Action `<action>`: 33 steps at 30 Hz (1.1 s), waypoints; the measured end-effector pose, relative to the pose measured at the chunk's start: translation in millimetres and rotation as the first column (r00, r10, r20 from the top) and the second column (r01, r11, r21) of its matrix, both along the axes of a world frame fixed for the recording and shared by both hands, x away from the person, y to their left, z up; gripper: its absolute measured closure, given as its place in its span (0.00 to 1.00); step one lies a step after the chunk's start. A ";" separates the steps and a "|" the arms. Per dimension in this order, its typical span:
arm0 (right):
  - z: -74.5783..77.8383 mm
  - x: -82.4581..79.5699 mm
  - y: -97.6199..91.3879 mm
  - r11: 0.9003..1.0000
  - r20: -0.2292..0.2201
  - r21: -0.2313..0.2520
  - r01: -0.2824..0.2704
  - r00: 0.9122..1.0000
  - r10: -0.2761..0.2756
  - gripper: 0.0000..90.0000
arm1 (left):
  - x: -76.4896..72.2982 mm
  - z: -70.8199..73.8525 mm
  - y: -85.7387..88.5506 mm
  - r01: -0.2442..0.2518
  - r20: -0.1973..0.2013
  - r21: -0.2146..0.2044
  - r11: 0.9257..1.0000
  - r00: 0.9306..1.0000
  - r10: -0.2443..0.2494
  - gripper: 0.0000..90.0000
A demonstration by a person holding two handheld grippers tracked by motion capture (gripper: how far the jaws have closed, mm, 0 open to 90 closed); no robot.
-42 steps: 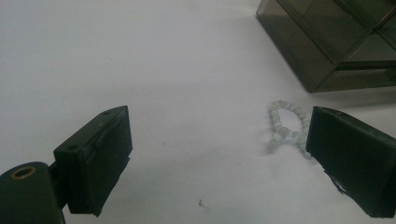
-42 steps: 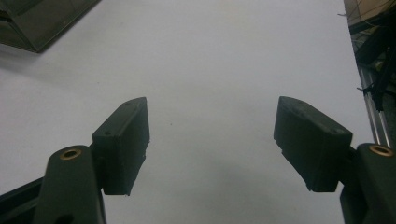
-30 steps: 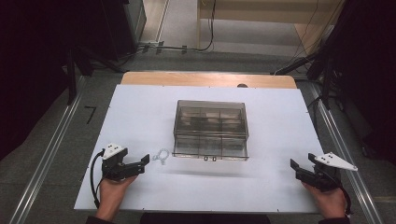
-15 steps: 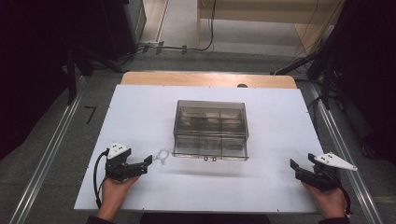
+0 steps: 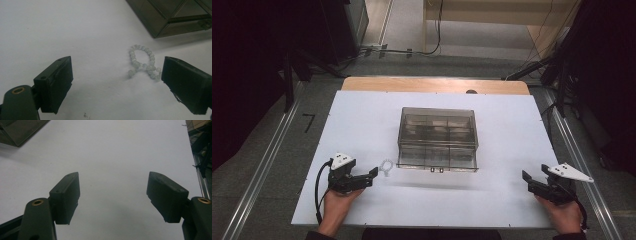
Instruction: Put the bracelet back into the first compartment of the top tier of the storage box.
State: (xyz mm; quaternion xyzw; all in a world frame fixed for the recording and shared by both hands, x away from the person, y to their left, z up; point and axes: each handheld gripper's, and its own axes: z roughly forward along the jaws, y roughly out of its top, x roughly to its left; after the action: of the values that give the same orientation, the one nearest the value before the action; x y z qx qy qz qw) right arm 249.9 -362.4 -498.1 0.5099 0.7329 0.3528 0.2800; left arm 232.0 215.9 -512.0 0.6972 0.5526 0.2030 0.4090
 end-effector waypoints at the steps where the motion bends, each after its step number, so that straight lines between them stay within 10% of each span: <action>1: 0.0 0.0 0.0 1.000 0.000 0.000 0.000 1.000 0.000 0.28 | 0.0 0.0 0.0 0.000 0.000 0.000 1.000 1.000 0.000 0.13; 14: -0.3 0.7 0.2 1.000 -0.002 -0.004 0.003 1.000 -0.003 0.28 | 2.1 -2.9 -6.4 0.043 -0.016 0.016 0.999 0.999 -0.042 0.19; 33: -1.0 1.6 0.3 1.000 -0.006 -0.005 -0.002 1.000 0.002 0.28 | 6.3 -7.5 -11.9 0.091 -0.015 0.054 0.994 0.996 -0.090 0.57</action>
State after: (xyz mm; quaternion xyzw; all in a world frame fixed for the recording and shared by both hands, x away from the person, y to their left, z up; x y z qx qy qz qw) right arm 251.4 -362.1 -499.1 0.5095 0.7351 0.3496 0.2789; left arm 238.3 204.0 -519.5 0.7338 0.5172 0.1948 0.3951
